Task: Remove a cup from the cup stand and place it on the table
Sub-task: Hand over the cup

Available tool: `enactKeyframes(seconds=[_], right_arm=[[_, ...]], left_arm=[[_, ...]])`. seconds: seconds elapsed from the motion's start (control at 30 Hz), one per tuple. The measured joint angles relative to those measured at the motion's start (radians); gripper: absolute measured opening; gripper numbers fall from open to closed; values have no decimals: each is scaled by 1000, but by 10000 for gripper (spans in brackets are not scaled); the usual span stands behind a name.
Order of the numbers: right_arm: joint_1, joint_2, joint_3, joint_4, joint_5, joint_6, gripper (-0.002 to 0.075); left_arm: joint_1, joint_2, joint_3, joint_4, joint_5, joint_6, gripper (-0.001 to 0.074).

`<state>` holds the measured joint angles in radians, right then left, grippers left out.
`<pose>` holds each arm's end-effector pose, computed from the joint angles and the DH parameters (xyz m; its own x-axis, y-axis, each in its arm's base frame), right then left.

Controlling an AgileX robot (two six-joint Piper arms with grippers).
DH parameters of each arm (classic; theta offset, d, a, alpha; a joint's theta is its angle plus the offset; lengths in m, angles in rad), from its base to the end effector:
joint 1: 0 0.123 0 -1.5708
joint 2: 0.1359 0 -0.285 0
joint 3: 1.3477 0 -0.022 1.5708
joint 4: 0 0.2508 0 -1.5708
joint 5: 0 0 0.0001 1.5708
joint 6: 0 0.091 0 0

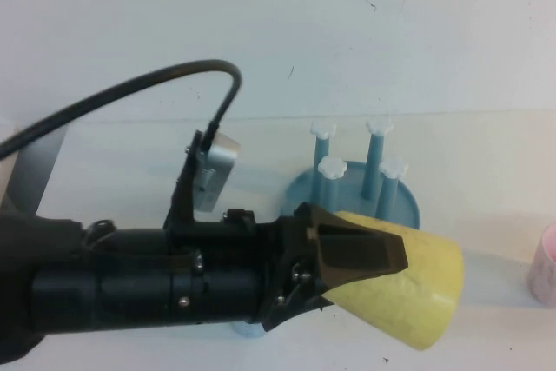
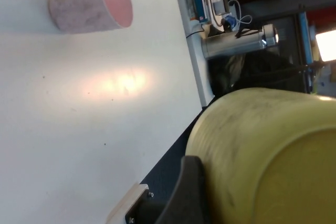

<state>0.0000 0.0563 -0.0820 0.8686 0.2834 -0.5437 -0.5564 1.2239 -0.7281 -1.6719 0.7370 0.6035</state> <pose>0.0556 0.0195 0.2210 -0.1335 0.2931 -0.9467 -0.1812 0.9319 0.3141 0.1745 -0.1803 0.3011 -0.9515 -0.1900 -0.2418 0.1835 0.2804 -0.9422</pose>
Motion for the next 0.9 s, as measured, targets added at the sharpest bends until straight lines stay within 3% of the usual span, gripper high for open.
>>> enactKeyframes(seconds=[0.23,0.33,0.47,0.67,0.9], right_arm=[[0,275,-89,634,248,-795,-1],[0,397,-102,769,344,-1009,14],[0,532,-118,809,402,-1093,99],[0,700,-175,813,607,-1186,324],[-1,911,-292,813,795,-1297,388]], left_arm=[[9,78,0,-9,0,-68,575],[42,90,0,-9,-2,-139,575],[125,93,-13,-9,12,-198,575],[209,93,-55,-11,22,-252,575],[212,93,-80,-11,26,-326,575]])
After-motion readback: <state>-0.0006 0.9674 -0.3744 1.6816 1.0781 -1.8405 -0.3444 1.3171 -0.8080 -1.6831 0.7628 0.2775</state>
